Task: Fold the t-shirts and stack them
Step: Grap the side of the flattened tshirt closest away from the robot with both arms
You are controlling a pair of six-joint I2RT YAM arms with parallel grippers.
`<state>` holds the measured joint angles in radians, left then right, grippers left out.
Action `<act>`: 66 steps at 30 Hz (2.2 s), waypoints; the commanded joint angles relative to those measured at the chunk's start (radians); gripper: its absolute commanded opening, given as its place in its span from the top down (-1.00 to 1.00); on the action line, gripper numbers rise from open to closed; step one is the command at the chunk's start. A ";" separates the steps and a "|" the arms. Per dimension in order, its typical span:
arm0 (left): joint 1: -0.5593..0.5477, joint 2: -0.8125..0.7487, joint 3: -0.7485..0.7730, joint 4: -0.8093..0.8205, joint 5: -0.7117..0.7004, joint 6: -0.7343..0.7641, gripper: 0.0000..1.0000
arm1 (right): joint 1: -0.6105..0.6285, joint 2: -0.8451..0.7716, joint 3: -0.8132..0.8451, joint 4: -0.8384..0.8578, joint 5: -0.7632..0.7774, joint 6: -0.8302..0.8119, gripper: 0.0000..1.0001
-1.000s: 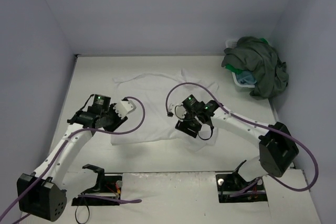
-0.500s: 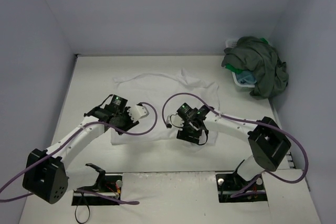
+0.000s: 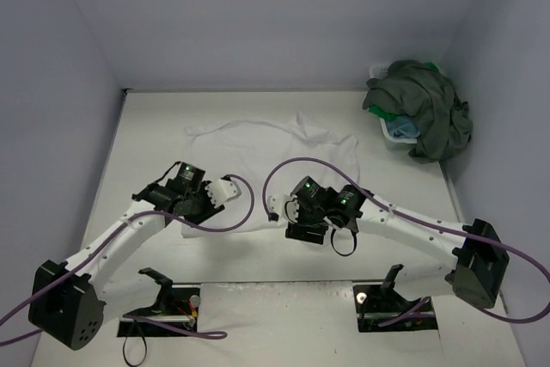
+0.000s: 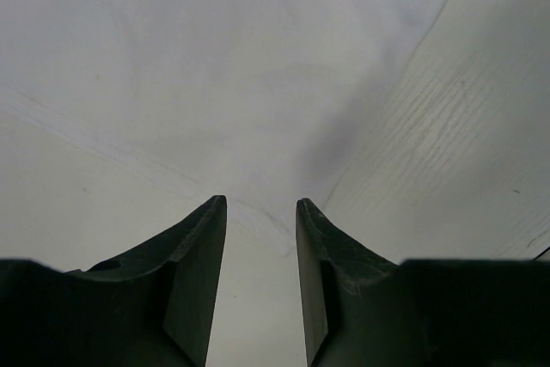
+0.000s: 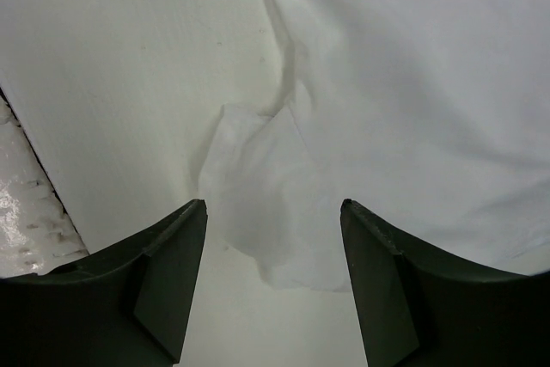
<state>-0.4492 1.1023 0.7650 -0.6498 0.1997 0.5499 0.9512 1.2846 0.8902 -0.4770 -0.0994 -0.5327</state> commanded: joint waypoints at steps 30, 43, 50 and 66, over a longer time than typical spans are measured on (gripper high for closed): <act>-0.003 -0.042 -0.029 0.061 -0.126 -0.048 0.35 | 0.018 0.216 -0.079 -0.014 -0.031 -0.098 0.60; -0.002 -0.068 -0.090 0.140 -0.098 -0.062 0.34 | -0.058 0.053 -0.051 -0.017 0.030 -0.099 1.00; -0.005 -0.058 -0.073 0.105 0.015 -0.050 0.32 | -0.192 0.024 -0.022 -0.014 -0.052 -0.119 1.00; -0.006 0.050 -0.148 0.018 -0.048 0.183 0.18 | -0.200 0.059 -0.005 -0.008 -0.097 -0.108 1.00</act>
<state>-0.4507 1.1049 0.6025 -0.6537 0.2035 0.6792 0.7540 1.3396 0.8398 -0.4755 -0.1802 -0.6369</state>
